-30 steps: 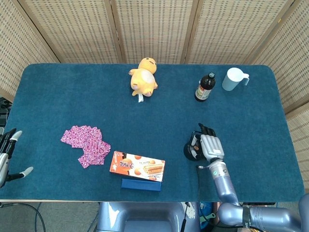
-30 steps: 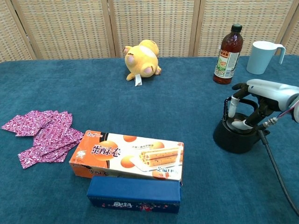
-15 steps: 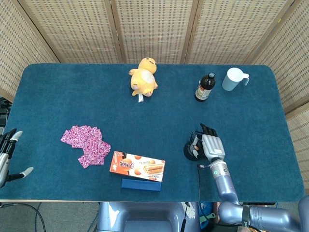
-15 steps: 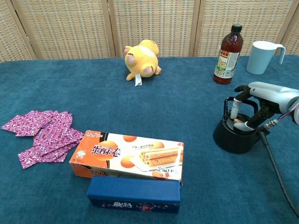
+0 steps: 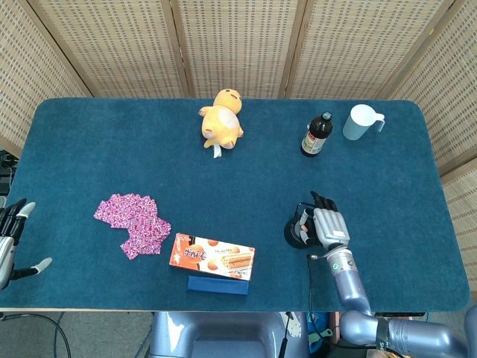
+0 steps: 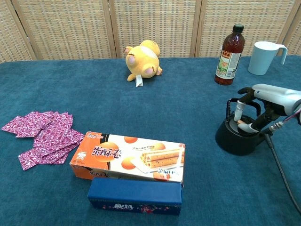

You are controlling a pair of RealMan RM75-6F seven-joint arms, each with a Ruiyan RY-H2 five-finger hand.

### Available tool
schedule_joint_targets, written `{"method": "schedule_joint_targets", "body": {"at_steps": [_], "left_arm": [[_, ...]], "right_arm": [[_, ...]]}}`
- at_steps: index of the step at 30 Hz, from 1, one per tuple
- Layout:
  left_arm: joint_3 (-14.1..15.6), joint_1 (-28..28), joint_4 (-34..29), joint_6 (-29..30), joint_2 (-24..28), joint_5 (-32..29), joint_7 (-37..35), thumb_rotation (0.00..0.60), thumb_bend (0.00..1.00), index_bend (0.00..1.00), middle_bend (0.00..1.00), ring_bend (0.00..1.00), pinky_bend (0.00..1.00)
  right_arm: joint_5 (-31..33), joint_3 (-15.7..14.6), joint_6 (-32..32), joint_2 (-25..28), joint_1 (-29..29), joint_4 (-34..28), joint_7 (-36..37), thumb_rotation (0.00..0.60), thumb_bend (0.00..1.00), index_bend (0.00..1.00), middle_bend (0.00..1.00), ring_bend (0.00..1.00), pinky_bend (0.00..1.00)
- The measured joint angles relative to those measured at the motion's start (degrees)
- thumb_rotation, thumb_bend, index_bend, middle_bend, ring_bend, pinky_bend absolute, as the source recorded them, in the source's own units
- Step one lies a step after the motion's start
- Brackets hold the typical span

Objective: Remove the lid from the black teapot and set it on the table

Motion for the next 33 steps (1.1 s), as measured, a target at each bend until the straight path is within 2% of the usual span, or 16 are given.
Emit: {"method": "schedule_joint_targets", "body": {"at_steps": [9,19,33], "left_arm": [[0.03,-0.08,-0.07,-0.17,-0.16,-0.12,0.47,0.600,0.11,0.00,0.00,0.00,0.00],[0.05,-0.03,-0.15,-0.06,-0.15,-0.09,0.50,0.600,0.11,0.00,0.00,0.00,0.00],[0.03,-0.04,-0.07,-0.08,-0.07,-0.11,0.22,0.600,0.11,0.00,0.00,0.00,0.00]], "right_arm": [[0.53,0.26,-1.19,1.27,-0.42,-0.27,0.03,0.600,0.53,0.54,0.00,0.00,0.00],[0.19,0.40,-1.50,1.38,-0.83,0.18,0.11,0.600,0.63,0.66,0.00,0.00,0.00],[-2.36,0.46,-0.49,1.37,-1.59,-0.48,0.32,0.600,0.64,0.67,0.01,0.00,0.00]]}}
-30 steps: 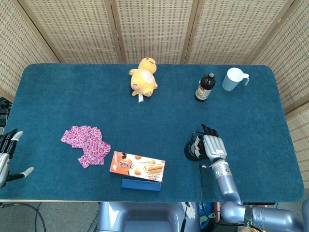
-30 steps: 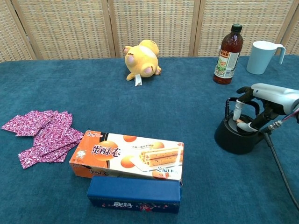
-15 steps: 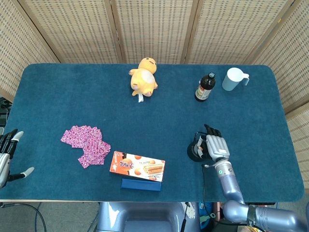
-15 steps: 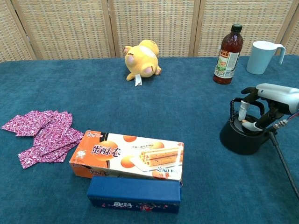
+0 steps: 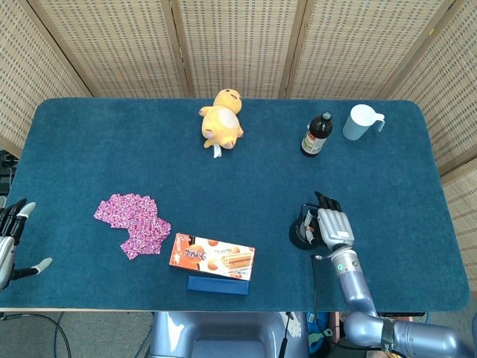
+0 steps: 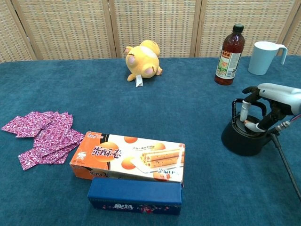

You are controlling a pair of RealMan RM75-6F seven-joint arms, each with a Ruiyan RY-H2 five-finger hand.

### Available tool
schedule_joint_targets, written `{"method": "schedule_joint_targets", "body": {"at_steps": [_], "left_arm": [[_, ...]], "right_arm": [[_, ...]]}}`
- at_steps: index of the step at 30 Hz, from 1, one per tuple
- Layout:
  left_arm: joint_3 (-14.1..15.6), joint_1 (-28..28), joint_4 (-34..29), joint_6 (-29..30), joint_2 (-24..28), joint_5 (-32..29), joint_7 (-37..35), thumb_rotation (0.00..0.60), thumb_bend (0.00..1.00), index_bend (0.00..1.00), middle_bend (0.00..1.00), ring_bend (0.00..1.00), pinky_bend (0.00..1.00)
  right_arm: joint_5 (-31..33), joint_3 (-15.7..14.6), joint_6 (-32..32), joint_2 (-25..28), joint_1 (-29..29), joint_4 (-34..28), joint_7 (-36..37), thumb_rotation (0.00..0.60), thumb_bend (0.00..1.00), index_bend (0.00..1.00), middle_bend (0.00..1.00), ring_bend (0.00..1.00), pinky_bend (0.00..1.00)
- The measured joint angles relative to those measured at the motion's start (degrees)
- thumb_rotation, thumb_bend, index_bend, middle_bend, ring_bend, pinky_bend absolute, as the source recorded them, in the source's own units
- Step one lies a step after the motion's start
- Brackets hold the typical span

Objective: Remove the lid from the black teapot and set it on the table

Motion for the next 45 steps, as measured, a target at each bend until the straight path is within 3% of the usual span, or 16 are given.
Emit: {"method": "schedule_joint_targets", "body": {"at_steps": [22,31,37,45], "left_arm": [[0.07,0.13,-0.22,0.34,0.21,0.31,-0.24,0.600,0.11,0.00,0.00,0.00,0.00],[0.04,0.20,-0.37,0.54,0.37,0.39,-0.49,0.600,0.11,0.00,0.00,0.00,0.00],[-0.07,0.18,-0.15,0.38,0.48,0.09,-1.05,0.600,0.11,0.00,0.00,0.00,0.00],[-0.33,0.08,0.42,-0.07,0.69,-0.54,-2.50,0.600,0.11,0.00,0.00,0.00,0.00]], "right_arm": [[-5.33,-0.53,2.70,3.91,-1.33,-7.75,-1.60,0.600,0.64,0.67,0.02,0.00,0.00],[-4.95,1.63,3.20,4.11,0.95,-10.94,-4.94,0.600,0.64,0.67,0.02,0.00,0.00],[-0.15,4.13,3.86,0.45,5.28,-10.46,-10.45,0.600,0.64,0.67,0.02,0.00,0.00],[4.33,4.77,5.11,-8.14,10.29,-2.11,-16.73,0.600,0.64,0.67,0.02,0.00,0.00]]}}
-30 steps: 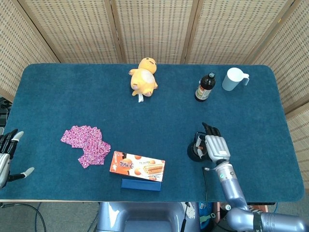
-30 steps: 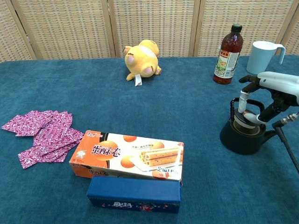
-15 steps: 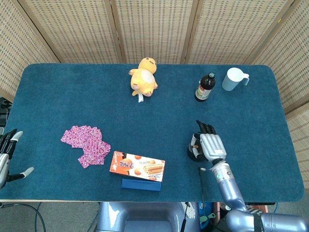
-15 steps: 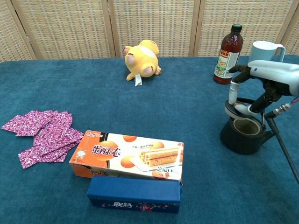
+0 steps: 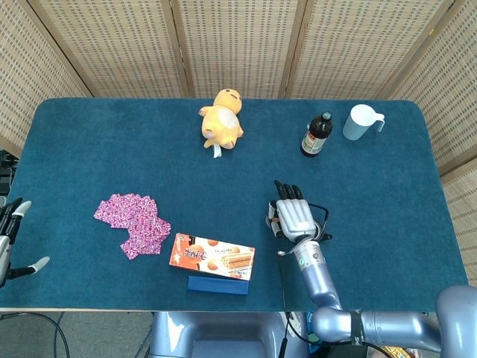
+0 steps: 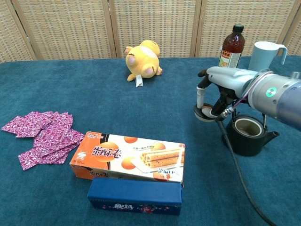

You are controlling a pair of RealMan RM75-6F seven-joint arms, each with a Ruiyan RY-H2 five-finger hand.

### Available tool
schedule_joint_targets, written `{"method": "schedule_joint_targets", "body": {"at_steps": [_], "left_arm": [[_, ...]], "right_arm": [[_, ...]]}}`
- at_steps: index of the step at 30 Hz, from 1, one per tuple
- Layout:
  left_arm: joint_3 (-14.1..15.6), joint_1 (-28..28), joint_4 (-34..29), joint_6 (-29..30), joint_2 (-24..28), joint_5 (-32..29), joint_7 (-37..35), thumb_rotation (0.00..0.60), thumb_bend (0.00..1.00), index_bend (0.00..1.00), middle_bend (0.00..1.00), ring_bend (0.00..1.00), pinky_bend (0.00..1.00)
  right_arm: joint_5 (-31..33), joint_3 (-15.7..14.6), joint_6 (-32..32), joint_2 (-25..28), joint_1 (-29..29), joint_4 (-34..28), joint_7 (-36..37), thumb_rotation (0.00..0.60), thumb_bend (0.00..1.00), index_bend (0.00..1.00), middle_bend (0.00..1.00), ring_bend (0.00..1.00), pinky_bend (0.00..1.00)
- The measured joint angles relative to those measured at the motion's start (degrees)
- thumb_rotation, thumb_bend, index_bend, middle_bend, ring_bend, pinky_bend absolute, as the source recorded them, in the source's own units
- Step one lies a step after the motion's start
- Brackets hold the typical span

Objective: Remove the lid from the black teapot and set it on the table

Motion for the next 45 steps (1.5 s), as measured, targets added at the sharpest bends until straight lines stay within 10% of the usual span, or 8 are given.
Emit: {"method": "schedule_joint_targets", "body": {"at_steps": [8,13,28,37,45], "left_arm": [[-0.10,-0.14,0.44,-0.48,0.25,-0.24,-1.23,0.600,0.11,0.00,0.00,0.00,0.00],[-0.04,-0.14,0.44,-0.46,0.26,-0.13,-1.21,0.600,0.11,0.00,0.00,0.00,0.00],[0.19,0.13,-0.01,0.31,0.47,0.72,-1.18,0.600,0.11,0.00,0.00,0.00,0.00],[0.46,0.67,-0.68,1.68,0.66,1.78,-0.77,0.600,0.11,0.00,0.00,0.00,0.00],[0.74,1.42,-1.68,3.15,0.63,2.56,0.58,0.600,0.11,0.00,0.00,0.00,0.00]], "right_arm": [[0.70,-0.97,0.47,-6.08,1.88,8.53,-2.39,0.600,0.62,0.61,0.00,0.00,0.00],[2.02,-1.04,-0.34,-5.45,1.80,8.60,-3.25,0.600,0.37,0.38,0.00,0.00,0.00],[-3.95,-0.43,1.35,4.42,-2.28,-4.28,1.94,0.600,0.28,0.22,0.00,0.00,0.00],[-20.66,-6.22,1.44,18.07,-10.54,-10.55,14.52,0.600,0.13,0.07,0.00,0.00,0.00],[-41.81,-13.20,6.76,24.09,-20.16,3.07,38.69,0.600,0.03,0.00,0.00,0.00,0.00]]}}
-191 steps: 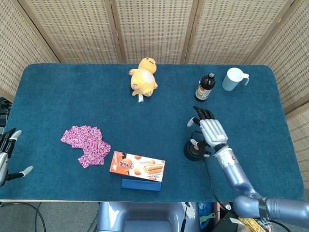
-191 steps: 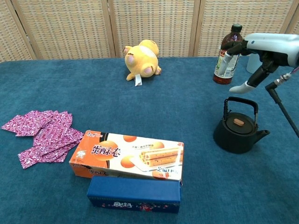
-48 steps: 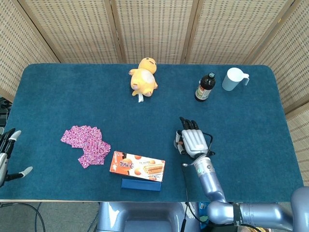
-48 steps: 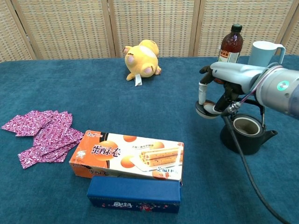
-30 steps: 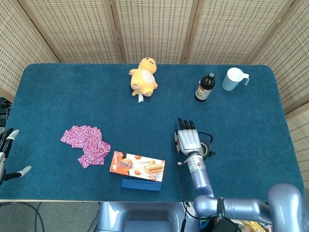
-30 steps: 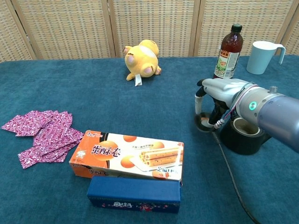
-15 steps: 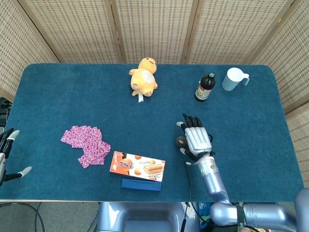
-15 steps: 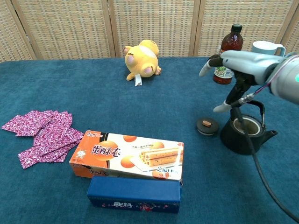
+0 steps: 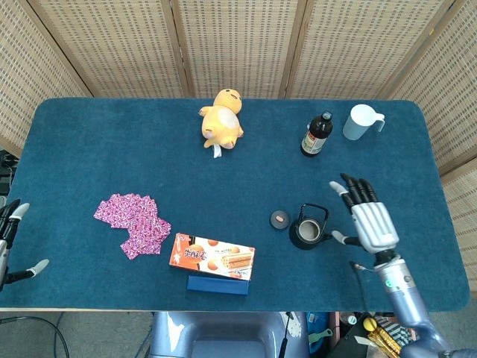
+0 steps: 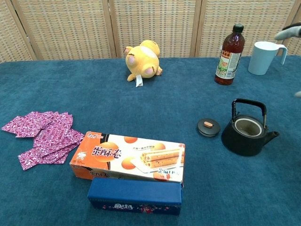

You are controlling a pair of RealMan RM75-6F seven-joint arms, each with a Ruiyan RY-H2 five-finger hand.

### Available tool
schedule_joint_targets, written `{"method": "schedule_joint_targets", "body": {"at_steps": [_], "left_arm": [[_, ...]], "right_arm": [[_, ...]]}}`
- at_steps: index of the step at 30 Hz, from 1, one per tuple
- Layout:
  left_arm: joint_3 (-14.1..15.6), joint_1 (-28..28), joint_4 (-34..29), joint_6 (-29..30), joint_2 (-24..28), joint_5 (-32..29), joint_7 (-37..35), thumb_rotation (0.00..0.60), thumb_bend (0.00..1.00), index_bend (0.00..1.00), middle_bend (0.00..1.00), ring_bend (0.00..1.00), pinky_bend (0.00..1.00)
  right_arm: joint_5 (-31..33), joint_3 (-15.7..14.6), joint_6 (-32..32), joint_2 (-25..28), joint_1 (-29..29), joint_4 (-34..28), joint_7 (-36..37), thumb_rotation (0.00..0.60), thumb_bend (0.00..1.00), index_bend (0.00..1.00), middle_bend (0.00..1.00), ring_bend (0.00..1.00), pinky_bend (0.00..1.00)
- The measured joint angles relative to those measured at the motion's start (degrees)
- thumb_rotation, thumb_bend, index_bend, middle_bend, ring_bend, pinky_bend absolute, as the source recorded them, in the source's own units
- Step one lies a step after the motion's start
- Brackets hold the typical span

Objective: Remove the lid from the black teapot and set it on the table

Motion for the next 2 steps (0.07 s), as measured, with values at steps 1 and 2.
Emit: {"method": "schedule_joint_targets", "body": {"at_steps": [1,2], "left_arm": [[0.06,0.06,-0.09,0.06,-0.03,0.08,0.17,0.600,0.11,0.00,0.00,0.00,0.00],[0.13,0.11,-0.15,0.11,-0.07,0.18,0.29,0.600,0.11,0.00,0.00,0.00,0.00]], "right_arm": [[-1.64,-0.64,0.88,0.20,-1.03,2.59,1.98,0.600,0.01,0.00,0.00,0.00,0.00],[-3.66,-1.49,1.98,0.42,-2.41,5.98,4.03,0.600,0.01,0.00,0.00,0.00,0.00]]}}
